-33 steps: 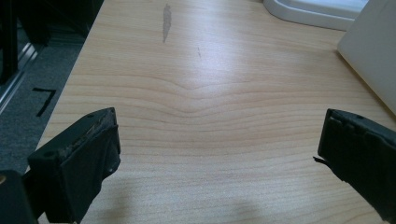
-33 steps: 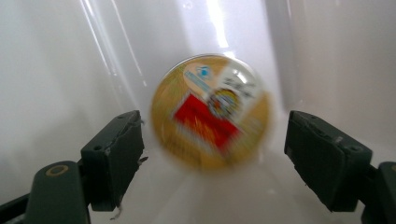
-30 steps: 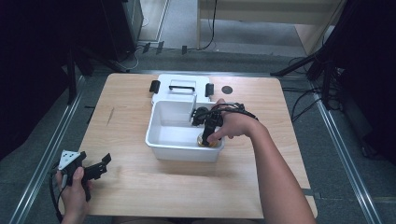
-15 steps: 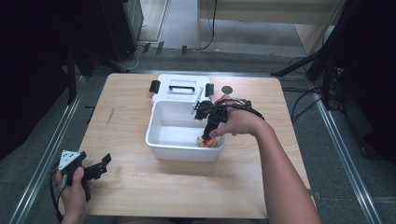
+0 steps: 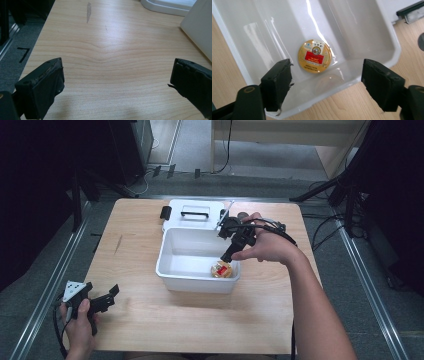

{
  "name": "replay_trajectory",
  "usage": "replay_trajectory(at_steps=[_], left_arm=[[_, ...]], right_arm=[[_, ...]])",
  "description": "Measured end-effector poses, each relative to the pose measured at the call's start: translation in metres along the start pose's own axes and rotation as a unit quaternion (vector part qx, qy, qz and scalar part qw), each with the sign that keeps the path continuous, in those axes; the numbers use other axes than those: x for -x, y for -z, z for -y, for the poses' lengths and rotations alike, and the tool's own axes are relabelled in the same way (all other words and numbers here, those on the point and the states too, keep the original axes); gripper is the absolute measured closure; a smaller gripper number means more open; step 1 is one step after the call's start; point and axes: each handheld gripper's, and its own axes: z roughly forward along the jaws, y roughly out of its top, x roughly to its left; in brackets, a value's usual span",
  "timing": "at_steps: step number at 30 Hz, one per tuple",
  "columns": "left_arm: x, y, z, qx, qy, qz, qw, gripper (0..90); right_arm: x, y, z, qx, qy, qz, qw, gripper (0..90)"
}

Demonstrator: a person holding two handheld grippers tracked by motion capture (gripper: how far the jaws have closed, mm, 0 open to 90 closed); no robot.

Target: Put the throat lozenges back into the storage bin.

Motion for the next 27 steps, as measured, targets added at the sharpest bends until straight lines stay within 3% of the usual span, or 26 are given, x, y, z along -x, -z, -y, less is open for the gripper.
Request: replay_trajectory(at_steps=[1,3,4,5,6,7,8,15,17,23,24,27], left_arm=[[0.0,0.0,0.0,0.001,0.0,0.0,1.0,0.0],[0.0,0.0,0.0,0.001,0.0,-0.001,1.0,0.0],[0.0,0.0,0.0,0.0,0.001,0.0,1.0,0.0],[0.0,0.0,0.0,0.0,0.001,0.0,1.0,0.0],[0.0,0.0,0.0,0.0,0.001,-0.001,1.0,0.0],[0.0,0.0,0.0,0.0,0.001,-0.001,1.0,0.0],[0.0,0.0,0.0,0.0,0.001,-0.001,1.0,0.0],[0.0,0.0,0.0,-0.002,-0.003,-0.001,1.0,0.0],[0.0,0.0,0.0,-0.002,-0.004,-0.002,1.0,0.0],[0.0,0.0,0.0,-0.003,-0.003,-0.002,1.0,0.0],[0.0,0.0,0.0,-0.003,-0.004,-0.003,1.0,0.0],[0.0,0.0,0.0,-0.003,-0.005,-0.003,1.0,0.0]], right_arm=[[0.001,0.005,0.004,0.001,-0.013,0.012,0.9998,15.1],[0.001,0.007,0.006,0.001,-0.019,0.026,0.9995,10.6],[0.003,0.012,0.01,0.0,-0.037,0.041,0.9985,0.5],[0.003,0.012,0.01,0.0,-0.037,0.041,0.9985,0.5],[0.007,0.016,0.015,0.006,-0.058,0.038,0.9976,0.0],[0.007,0.016,0.015,0.006,-0.058,0.038,0.9976,0.0],[0.011,0.021,0.02,0.016,-0.074,0.04,0.9964,0.0],[0.02,0.025,0.042,0.019,-0.107,0.055,0.9925,0.0],[0.025,0.025,0.056,0.027,-0.13,0.058,0.9895,0.0],[0.032,0.021,0.079,0.035,-0.153,0.066,0.9854,0.0],[0.033,0.02,0.088,0.04,-0.168,0.069,0.9825,0.0],[0.034,0.017,0.1,0.04,-0.185,0.074,0.9791,0.0]])
